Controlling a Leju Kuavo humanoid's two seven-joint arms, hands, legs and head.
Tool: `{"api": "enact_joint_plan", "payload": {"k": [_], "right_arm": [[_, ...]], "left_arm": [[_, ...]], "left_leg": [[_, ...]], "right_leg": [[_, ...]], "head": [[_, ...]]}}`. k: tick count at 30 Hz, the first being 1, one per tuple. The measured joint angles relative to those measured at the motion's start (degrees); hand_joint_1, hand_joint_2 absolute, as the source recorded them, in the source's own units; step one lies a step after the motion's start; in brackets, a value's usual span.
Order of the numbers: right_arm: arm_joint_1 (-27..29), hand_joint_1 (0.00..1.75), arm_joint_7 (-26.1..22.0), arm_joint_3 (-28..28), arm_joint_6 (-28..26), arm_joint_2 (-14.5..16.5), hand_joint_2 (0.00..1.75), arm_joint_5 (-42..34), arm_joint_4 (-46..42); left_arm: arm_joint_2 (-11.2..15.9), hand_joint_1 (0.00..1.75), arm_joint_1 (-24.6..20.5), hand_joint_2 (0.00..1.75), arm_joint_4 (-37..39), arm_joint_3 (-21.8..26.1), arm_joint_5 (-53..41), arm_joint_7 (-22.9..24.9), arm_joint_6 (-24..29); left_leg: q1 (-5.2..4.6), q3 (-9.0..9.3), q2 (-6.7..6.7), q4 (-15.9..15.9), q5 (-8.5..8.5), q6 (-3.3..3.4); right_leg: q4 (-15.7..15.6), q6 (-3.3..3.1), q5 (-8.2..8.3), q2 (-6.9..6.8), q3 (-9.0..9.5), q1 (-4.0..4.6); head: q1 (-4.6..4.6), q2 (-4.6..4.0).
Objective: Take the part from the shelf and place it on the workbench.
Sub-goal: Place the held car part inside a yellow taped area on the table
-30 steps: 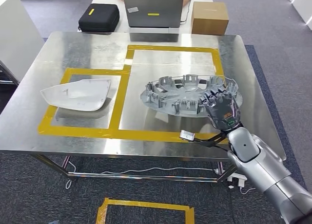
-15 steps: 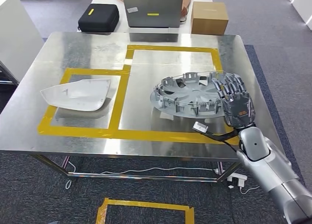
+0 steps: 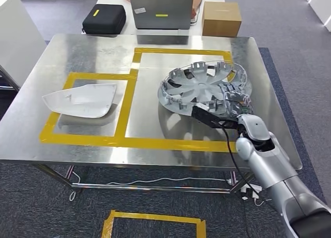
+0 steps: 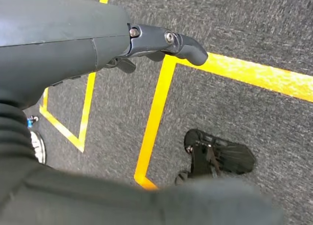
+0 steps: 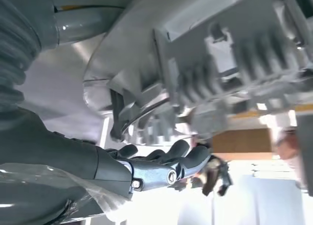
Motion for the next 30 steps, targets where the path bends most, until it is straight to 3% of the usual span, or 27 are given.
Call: {"api": "enact_joint_plan", "payload": {"k": [7,14,17,20,22,24,30], "right_arm": [[-6.61,0.0,1.87,6.05,4.88,2.23,1.75,-6.51,-1.34],[-9.2,0.0,4.34,12.76,4.09,3.16,1.75,-4.28,-4.09],[-9.17,0.0,6.31,14.61,1.29,3.23,1.75,0.98,-5.34],[-8.46,0.0,12.95,17.0,-3.4,2.97,1.75,16.0,-7.92],[-9.04,0.0,20.71,20.71,-6.43,1.53,1.75,23.54,-10.17],[-11.83,0.0,26.0,26.71,-9.15,-1.37,1.75,26.01,-12.5],[-20.18,0.0,26.8,37.55,-9.7,-9.45,1.75,26.69,-18.77]], "left_arm": [[-0.22,0.0,0.13,0.0,0.0,1.34,0.6,0.19,-0.23],[-0.38,0.0,0.19,0.0,0.0,2.27,0.84,0.19,-0.28],[-0.44,0.0,0.26,0.0,0.0,2.31,0.78,0.19,-0.28],[-0.58,0.0,0.33,0.0,0.0,2.33,0.42,0.16,-0.22],[-0.69,0.0,0.32,0.0,0.0,2.33,0.01,0.05,-0.1],[-0.8,0.0,0.32,0.0,0.0,2.32,-0.38,-0.15,0.02],[-0.99,0.0,0.35,0.0,0.0,2.31,-1.33,-0.46,0.19]], "left_leg": [[0.02,-0.09,-0.11,0.0,0.02,-0.02],[0.01,-0.1,-0.12,0.02,0.01,-0.02],[0.01,-0.1,-0.12,0.02,0.01,-0.02],[0.0,-0.1,-0.1,0.02,0.01,-0.02],[-0.02,-0.12,-0.08,0.02,0.0,-0.03],[-0.04,-0.13,-0.08,0.04,0.0,-0.03],[-0.05,-0.15,-0.09,0.09,0.01,-0.02]], "right_leg": [[0.02,-0.02,-0.02,-0.12,-0.01,0.01],[0.0,-0.02,-0.02,-0.15,-0.02,0.01],[0.0,-0.02,-0.02,-0.16,-0.03,0.01],[0.0,-0.02,-0.02,-0.1,-0.06,0.01],[0.0,-0.02,-0.02,-0.05,-0.1,-0.02],[0.0,-0.01,-0.01,-0.05,-0.13,-0.04],[-0.01,0.01,0.01,-0.1,-0.11,-0.05]], "head": [[0.02,0.0],[0.01,0.0],[0.02,0.0],[0.03,0.0],[0.02,0.0],[-0.02,0.0],[-0.09,0.0]]}}
